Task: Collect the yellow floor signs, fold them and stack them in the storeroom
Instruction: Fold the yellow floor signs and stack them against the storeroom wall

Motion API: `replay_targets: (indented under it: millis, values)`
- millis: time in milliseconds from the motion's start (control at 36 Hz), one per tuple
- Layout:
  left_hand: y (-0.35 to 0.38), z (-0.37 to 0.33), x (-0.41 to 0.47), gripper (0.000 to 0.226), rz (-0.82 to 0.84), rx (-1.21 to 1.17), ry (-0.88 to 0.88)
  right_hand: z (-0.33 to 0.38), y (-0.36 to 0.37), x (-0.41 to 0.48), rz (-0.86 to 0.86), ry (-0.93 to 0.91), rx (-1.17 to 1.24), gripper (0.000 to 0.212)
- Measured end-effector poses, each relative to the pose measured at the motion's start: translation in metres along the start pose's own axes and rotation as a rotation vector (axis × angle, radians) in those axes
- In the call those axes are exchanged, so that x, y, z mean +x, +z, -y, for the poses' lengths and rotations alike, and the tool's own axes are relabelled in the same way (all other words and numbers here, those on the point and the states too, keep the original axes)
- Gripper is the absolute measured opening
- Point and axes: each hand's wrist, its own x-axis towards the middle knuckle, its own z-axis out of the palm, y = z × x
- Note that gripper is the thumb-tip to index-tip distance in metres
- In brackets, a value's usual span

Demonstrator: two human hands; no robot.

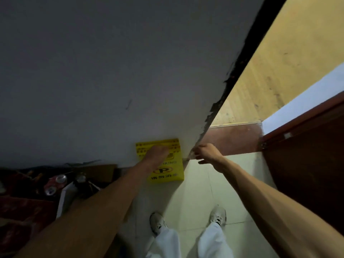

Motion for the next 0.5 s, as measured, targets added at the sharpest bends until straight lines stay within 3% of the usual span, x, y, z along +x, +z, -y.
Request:
replay_targets:
  millis: [83, 167, 333, 417, 500]
  values:
    - [0.017, -0.028, -0.016, 0.030, 0.021, 0.103, 0.097, 0.001, -0.039, -0.023, 0.026, -0.016, -0.129, 0.027]
    - [0.035, -0.069, -0.030, 0.017, 0.018, 0.142, 0.193, -0.001, -0.087, -0.038, 0.022, -0.028, -0.101, 0.031]
    - [0.089, -0.176, -0.055, 0.025, 0.082, 0.327, 0.315, -0.005, -0.194, -0.054, -0.024, -0.099, -0.082, 0.034]
    - [0.123, -0.229, -0.064, 0.014, 0.056, 0.302, 0.327, -0.006, -0.256, -0.062, -0.073, -0.130, -0.029, 0.033]
    - [0.159, -0.276, -0.072, 0.019, 0.045, 0.179, 0.308, -0.012, -0.316, -0.074, -0.132, -0.146, 0.030, 0.032]
